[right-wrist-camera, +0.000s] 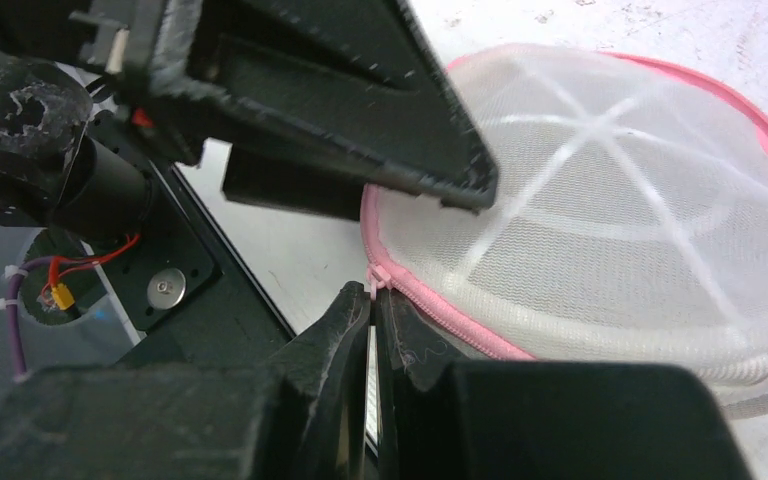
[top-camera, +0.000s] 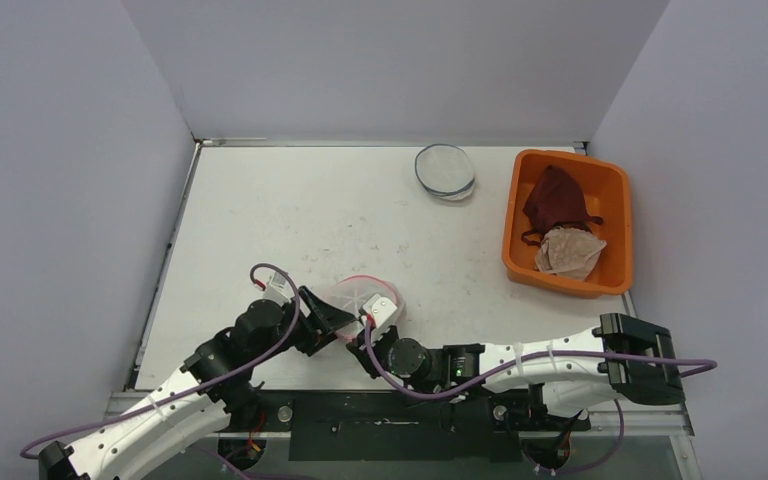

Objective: Unzip the laundry bag and remove the bra
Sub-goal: Unzip the laundry bag at the center of the board.

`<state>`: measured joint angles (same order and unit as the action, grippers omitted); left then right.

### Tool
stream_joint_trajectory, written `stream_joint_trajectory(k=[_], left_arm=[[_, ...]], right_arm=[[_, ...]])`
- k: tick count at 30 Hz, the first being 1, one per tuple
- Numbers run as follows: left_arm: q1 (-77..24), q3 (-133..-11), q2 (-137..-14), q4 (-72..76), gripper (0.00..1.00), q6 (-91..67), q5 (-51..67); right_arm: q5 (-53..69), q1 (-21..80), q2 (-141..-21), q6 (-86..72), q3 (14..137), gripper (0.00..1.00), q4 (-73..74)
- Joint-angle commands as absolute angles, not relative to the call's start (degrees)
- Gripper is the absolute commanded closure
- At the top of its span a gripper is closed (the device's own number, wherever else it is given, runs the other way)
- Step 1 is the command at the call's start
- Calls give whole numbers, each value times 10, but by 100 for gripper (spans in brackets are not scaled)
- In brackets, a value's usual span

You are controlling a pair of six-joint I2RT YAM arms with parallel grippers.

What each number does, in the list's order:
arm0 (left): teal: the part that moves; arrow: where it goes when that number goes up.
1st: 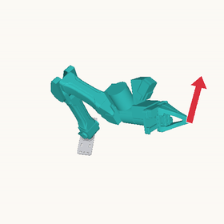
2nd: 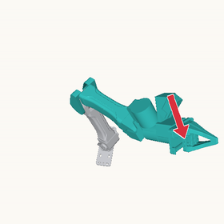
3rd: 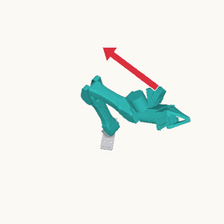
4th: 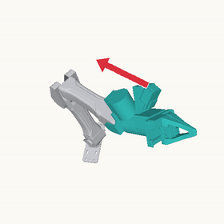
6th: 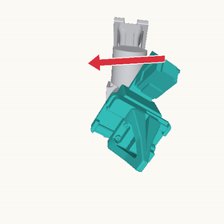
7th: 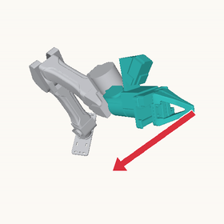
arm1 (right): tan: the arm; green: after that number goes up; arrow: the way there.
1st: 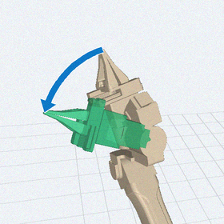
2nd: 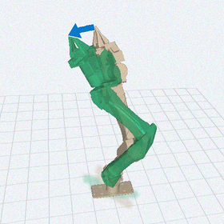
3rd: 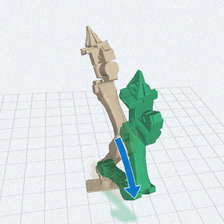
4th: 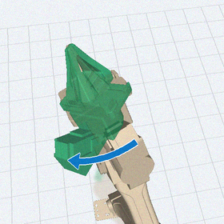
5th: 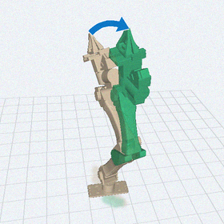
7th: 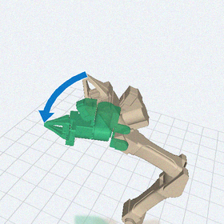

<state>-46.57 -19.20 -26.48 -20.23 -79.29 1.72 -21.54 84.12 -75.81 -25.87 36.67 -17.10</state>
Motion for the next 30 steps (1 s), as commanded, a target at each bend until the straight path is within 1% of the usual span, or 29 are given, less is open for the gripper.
stream_joint_trajectory(k=[1, 3, 8, 9, 12, 17, 20, 24, 30], left_arm=[[-468, -199, -289, -113, 42, -817, -39], [-467, -203, -302, -107, 50, -812, -42], [-455, -212, -325, -108, 76, -798, -48], [-452, -213, -327, -107, 81, -796, -47], [-448, -219, -333, -109, 88, -791, -51], [-447, -222, -346, -113, 94, -790, -61], [-446, -222, -352, -113, 95, -789, -65], [-442, -222, -353, -120, 100, -790, -68], [-439, -219, -350, -127, 100, -791, -75]], right_arm=[[-216, 849, -746, -253, 382, 95, -193], [-221, 850, -738, -255, 378, 95, -187], [-238, 851, -711, -274, 369, 95, -162], [-243, 851, -705, -281, 369, 95, -151], [-258, 849, -689, -302, 375, 95, -121], [-277, 848, -679, -325, 384, 95, -85], [-290, 847, -674, -336, 380, 95, -74], [-307, 845, -656, -349, 365, 95, -62], [-325, 844, -624, -365, 339, 95, -37]])
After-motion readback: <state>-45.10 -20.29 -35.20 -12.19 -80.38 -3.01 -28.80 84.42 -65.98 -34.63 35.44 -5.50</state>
